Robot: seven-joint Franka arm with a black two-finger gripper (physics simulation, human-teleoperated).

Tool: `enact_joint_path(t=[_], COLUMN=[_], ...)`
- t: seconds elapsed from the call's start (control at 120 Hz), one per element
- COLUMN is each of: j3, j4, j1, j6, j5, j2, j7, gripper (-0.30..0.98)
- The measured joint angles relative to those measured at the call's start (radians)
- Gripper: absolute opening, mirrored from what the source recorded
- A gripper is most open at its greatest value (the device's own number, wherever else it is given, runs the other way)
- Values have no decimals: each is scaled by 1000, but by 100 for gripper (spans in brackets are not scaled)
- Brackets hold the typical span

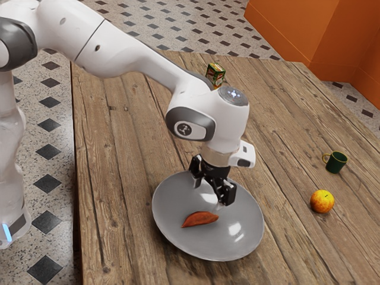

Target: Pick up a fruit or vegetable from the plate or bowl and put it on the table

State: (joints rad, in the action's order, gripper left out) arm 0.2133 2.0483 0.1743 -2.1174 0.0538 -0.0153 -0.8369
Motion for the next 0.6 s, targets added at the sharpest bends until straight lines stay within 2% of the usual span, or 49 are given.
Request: enact_joint_path(t=[0.125, 0.317, 0.6], j3=[1, 10, 11], j4=[-1, 7, -67], j1=[28, 139, 113], j6=[-1, -1, 73], j5=[1, 0, 44], j2=[-30, -58, -92], j7=[-2, -9, -20], gripper=[69, 69, 69])
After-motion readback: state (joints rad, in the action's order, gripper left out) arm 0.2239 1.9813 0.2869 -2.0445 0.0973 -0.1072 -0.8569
